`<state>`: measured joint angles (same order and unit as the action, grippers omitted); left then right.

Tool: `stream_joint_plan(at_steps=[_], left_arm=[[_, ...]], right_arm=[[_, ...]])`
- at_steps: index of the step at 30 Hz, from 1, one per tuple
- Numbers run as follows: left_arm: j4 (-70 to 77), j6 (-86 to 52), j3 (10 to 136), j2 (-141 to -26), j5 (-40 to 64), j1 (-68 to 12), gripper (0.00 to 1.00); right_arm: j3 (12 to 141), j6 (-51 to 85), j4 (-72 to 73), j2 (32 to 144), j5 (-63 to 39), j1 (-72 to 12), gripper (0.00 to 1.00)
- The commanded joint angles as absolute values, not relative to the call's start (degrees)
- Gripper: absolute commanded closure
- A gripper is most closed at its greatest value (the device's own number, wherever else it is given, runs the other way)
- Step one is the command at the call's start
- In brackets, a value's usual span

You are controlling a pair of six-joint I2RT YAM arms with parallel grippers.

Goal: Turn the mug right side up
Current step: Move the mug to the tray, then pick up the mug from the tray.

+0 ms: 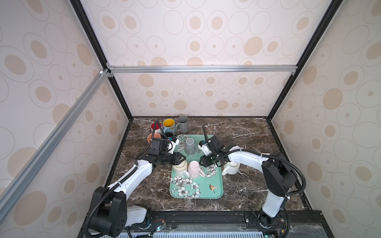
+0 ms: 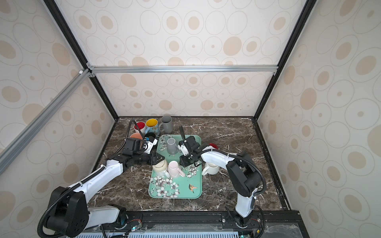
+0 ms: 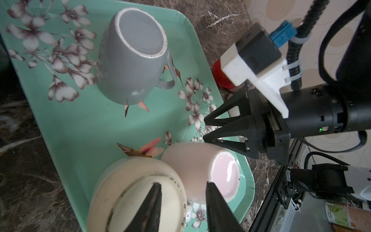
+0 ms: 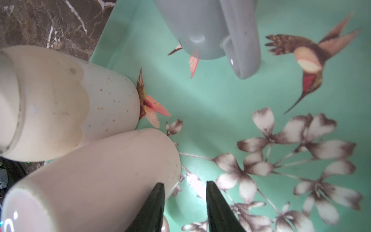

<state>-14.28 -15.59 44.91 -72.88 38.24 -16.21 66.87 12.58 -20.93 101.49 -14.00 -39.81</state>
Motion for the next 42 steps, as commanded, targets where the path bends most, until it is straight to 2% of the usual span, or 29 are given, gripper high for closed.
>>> stream_joint_plan(at_steps=[1, 13, 19, 27, 42], left_arm=[[-14.9, -15.7, 44.4, -71.1, 38.1, -16.4, 0.62], [-14.4, -15.9, 43.6, -70.8, 37.8, -16.4, 0.62], [-14.0, -16.7, 44.4, -71.1, 37.9, -16.4, 0.62], [-16.0, -16.3, 44.5, -70.2, 36.8, -16.4, 0.62], [-15.9, -16.9, 45.4, -71.1, 36.6, -16.4, 0.62]], right_arm=[[64.1, 13.7, -22.7, 96.5, -10.1, -40.1, 0.61], [60.0, -5.7, -28.9, 84.6, -9.1, -43.3, 0.56], [63.6, -10.9, -30.1, 89.0, -12.1, -46.2, 0.55], [65.6, -11.2, -27.9, 96.2, -12.5, -47.9, 0.55], [61.5, -8.9, -19.8, 98.7, -11.1, -48.3, 0.6]])
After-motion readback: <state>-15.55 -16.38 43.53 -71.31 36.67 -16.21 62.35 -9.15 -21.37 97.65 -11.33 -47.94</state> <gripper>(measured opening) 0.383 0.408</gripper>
